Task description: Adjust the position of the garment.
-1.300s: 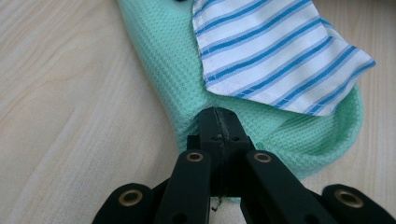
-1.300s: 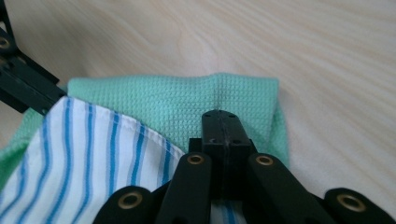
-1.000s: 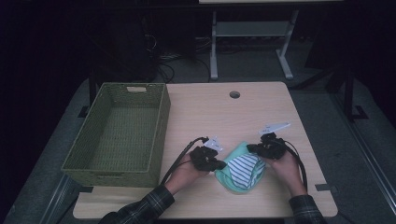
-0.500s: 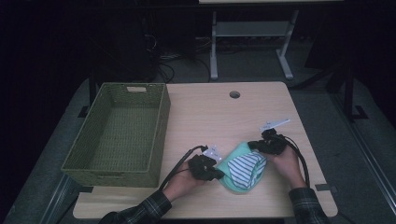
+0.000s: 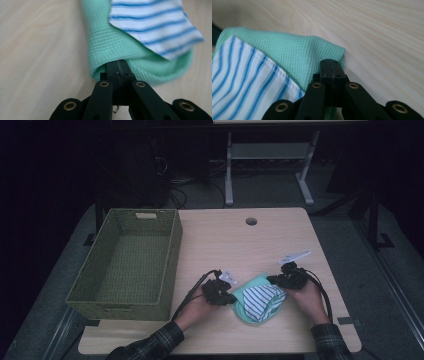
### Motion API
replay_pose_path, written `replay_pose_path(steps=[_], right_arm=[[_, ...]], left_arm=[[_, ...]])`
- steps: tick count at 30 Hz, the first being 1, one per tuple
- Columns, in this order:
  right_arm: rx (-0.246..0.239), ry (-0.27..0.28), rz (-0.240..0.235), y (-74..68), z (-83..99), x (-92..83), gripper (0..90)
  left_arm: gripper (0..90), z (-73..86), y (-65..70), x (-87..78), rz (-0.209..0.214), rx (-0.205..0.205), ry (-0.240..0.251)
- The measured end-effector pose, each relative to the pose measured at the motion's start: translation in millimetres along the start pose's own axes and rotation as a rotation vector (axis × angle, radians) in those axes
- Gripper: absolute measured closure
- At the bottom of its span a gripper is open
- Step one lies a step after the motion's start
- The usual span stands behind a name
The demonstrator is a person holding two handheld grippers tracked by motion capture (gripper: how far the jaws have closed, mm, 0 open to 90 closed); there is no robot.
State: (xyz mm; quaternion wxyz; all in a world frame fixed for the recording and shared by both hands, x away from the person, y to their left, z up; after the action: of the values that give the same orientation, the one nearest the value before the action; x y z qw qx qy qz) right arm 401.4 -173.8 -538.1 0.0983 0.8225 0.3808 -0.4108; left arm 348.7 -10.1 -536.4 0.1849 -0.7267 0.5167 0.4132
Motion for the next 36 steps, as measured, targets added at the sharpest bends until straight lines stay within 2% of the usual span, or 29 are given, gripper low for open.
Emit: replay_pose_path(steps=[7,11,12,19,20,22,25,27,28,30,31,32,33,34,36], right_arm=[[0.000,-0.014,0.014,-2.5,12.2,-10.6,89.8],[-0.008,-0.022,0.011,-4.8,19.3,-16.5,89.9],[-0.011,-0.024,0.015,-5.9,21.0,-18.2,89.8],[-0.013,-0.029,0.006,-15.0,31.1,-25.6,89.9],[-0.022,-0.022,0.007,-15.4,31.3,-25.6,89.8],[-0.016,-0.024,0.005,-17.8,33.2,-26.9,89.8],[-0.018,-0.010,0.007,-18.3,31.9,-31.6,89.8],[-0.018,0.016,0.018,-15.6,27.3,-36.6,89.8],[-0.015,0.027,0.024,-12.8,24.4,-40.0,89.8],[-0.002,0.045,0.031,-7.3,20.2,-42.8,89.8],[0.004,0.053,0.046,-2.4,17.8,-43.4,89.9],[0.011,0.056,0.048,-0.1,16.7,-43.8,89.8],[0.011,0.056,0.048,-0.1,16.7,-43.8,89.8],[0.024,0.057,0.059,7.4,14.6,-42.1,89.8],[0.030,0.064,0.063,12.4,13.1,-38.6,89.8]], left_arm=[[89.7,-12.1,-22.7,4.9,-0.035,-0.047,0.011],[89.7,-19.1,-36.5,7.9,-0.050,-0.056,0.009],[89.7,-22.6,-39.3,9.8,-0.052,-0.070,0.022],[89.7,-32.8,-52.6,15.6,-0.056,-0.082,0.040],[89.7,-35.0,-53.0,17.2,-0.053,-0.097,0.055],[89.7,-36.2,-55.3,17.2,-0.053,-0.091,0.053],[89.6,-37.5,-53.8,12.7,-0.050,-0.095,0.066],[89.2,-35.8,-51.1,4.4,-0.050,-0.075,0.059],[86.5,-36.2,-48.9,2.1,-0.049,-0.088,0.072],[82.9,-34.5,-47.5,-2.5,-0.051,-0.081,0.069],[80.3,-31.4,-43.1,-10.3,-0.049,-0.080,0.075],[77.5,-31.0,-39.8,-13.3,-0.046,-0.094,0.092],[74.0,-31.0,-39.8,-13.3,-0.046,-0.094,0.092],[69.8,-26.0,-35.6,-21.4,-0.047,-0.082,0.088],[62.6,-22.5,-31.2,-25.5,-0.042,-0.082,0.091]])
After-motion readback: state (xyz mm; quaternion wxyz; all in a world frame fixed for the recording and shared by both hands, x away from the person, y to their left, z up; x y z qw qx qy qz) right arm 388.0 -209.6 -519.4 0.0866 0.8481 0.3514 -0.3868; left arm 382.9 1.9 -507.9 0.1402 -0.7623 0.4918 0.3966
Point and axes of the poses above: each handheld gripper's, and its own axes: x roughly forward along the jaws, z roughly out of its underside, y roughly to its right, the point moved 10 cm from there along x, roughly forward along the jaws, and after that the axes turned 2 degrees about -x, right-handed, at the moved point
